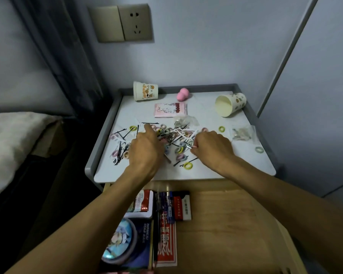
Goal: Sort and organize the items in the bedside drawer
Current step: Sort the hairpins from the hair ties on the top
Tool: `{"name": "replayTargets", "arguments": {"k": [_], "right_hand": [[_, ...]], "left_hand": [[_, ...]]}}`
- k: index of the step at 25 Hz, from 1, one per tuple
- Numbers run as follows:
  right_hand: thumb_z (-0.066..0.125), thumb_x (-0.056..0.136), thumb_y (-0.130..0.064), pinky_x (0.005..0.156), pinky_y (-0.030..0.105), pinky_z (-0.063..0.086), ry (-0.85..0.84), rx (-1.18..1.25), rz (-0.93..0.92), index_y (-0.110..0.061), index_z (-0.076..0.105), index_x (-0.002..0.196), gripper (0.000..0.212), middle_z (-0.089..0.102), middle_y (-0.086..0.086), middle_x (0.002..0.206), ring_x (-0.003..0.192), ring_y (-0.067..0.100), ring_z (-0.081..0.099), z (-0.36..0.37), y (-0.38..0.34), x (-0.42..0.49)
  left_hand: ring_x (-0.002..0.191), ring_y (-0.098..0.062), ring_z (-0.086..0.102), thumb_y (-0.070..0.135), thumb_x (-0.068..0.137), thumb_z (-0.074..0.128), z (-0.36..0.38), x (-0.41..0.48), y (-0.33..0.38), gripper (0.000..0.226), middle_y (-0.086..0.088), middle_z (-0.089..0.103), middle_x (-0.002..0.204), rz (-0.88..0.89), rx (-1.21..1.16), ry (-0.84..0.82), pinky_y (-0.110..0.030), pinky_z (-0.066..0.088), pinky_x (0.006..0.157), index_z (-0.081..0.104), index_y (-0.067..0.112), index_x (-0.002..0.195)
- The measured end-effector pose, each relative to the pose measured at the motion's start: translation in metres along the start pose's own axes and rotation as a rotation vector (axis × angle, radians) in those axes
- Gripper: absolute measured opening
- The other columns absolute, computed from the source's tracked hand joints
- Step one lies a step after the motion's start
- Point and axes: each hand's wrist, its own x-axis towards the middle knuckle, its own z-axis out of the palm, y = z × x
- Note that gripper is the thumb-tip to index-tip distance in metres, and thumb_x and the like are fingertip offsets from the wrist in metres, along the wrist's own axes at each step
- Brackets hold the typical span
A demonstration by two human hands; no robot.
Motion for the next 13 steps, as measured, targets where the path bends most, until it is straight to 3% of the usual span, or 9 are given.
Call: {"name": "replayTargets", "arguments": {"k": [4, 6, 10, 13], "right_hand": [[0.05, 0.095, -0.012, 0.066, 0.033, 0.032, 0.014, -0.157, -0.078, -0.008, 0.06, 0.106, 0.015, 0.062, 0.015, 0.109, 0.098, 0.034, 0.059, -0.008, -0.004, 0.0], [0.048, 0.093, -0.005, 0.065, 0.034, 0.031, 0.035, -0.167, -0.086, -0.008, 0.053, 0.109, 0.017, 0.063, 0.015, 0.106, 0.096, 0.036, 0.06, -0.009, -0.003, 0.0], [0.052, 0.092, -0.002, 0.063, 0.037, 0.043, 0.05, -0.002, -0.106, -0.012, 0.043, 0.129, 0.039, 0.065, 0.015, 0.1, 0.087, 0.036, 0.062, -0.014, 0.004, 0.002], [0.053, 0.091, -0.003, 0.076, 0.043, 0.053, 0.082, 0.129, -0.062, -0.016, 0.041, 0.134, 0.046, 0.067, 0.012, 0.103, 0.092, 0.033, 0.062, -0.021, 0.005, 0.003]], "left_hand": [[0.084, -0.038, 0.061, 0.02, 0.089, 0.066, 0.009, 0.014, -0.002, 0.03, -0.021, 0.063, 0.098, -0.011, -0.031, -0.013, -0.038, 0.045, 0.062, 0.057, 0.0, 0.111], [0.079, -0.033, 0.062, 0.024, 0.084, 0.072, 0.011, 0.022, -0.004, 0.028, -0.017, 0.066, 0.093, -0.037, -0.115, -0.018, -0.037, 0.051, 0.063, 0.063, 0.005, 0.102], [0.069, -0.03, 0.063, 0.012, 0.084, 0.063, 0.0, 0.027, -0.001, 0.008, -0.014, 0.066, 0.082, -0.055, -0.261, -0.003, -0.041, 0.057, 0.066, 0.068, 0.007, 0.087], [0.064, -0.026, 0.069, 0.006, 0.092, 0.055, -0.018, 0.019, 0.001, 0.015, -0.013, 0.069, 0.074, -0.059, -0.418, 0.004, -0.034, 0.058, 0.059, 0.069, 0.004, 0.09]]}}
